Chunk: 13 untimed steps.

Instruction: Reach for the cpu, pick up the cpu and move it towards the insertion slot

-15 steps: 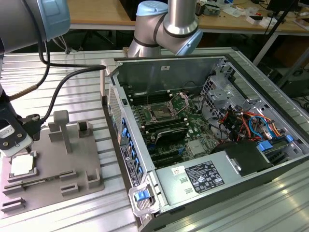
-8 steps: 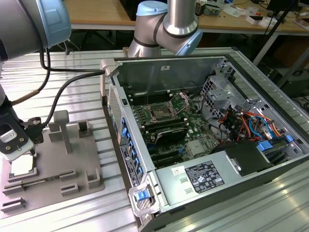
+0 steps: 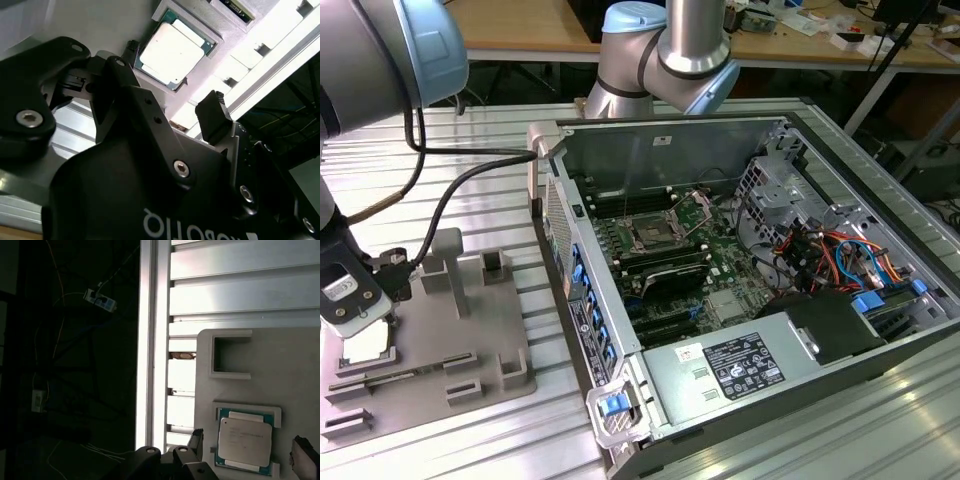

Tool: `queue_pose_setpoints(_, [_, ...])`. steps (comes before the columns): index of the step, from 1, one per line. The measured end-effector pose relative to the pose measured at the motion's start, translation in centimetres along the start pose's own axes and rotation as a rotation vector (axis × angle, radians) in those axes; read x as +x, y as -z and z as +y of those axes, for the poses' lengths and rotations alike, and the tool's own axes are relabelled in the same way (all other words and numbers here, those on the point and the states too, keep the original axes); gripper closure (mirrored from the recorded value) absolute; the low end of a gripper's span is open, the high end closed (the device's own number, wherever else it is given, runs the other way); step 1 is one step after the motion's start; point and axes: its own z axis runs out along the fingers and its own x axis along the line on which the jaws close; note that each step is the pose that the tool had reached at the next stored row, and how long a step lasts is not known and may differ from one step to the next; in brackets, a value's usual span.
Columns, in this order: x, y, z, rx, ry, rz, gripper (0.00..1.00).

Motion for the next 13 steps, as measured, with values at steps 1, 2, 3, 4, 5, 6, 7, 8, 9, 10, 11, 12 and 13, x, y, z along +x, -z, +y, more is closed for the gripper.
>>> queue_pose_setpoints(1, [-0.01,-0.37,-0.02,0.0001,-0.001,0.0000,0.26])
queue_pose_setpoints(2, [-0.01,-0.68,-0.03,0.0001,-0.001,0.0001,0.26])
queue_pose_setpoints(3, [-0.01,-1.04,-0.04,0.0006,-0.002,0.0002,0.26])
queue_pose_setpoints(4, [-0.02,-1.27,-0.05,0.0011,-0.002,0.0001,0.26])
queue_pose_setpoints(5, [-0.02,-1.47,-0.06,0.0016,-0.002,0.0000,0.26])
queue_pose_setpoints(6, [-0.02,-1.65,-0.06,0.0019,-0.002,0.0001,0.26])
queue_pose_setpoints(7, [-0.02,-1.82,-0.06,0.0020,-0.002,0.0001,0.26])
queue_pose_setpoints(8, [-0.02,-1.97,-0.07,0.0021,-0.003,0.0001,0.26])
queue_pose_setpoints(9, [-0.02,-2.11,-0.07,0.0021,-0.003,0.0001,0.26])
queue_pose_setpoints(10, [-0.02,-2.27,-0.08,0.0021,-0.003,0.0001,0.26])
queue_pose_setpoints(11, [-0.02,-2.41,-0.08,0.0021,-0.004,0.0000,0.26])
queue_pose_setpoints(12, [-0.03,-2.56,-0.09,0.0022,-0.005,0.0000,0.26])
queue_pose_setpoints(13, [-0.02,-2.67,-0.09,0.0022,-0.005,0.0000,0.26])
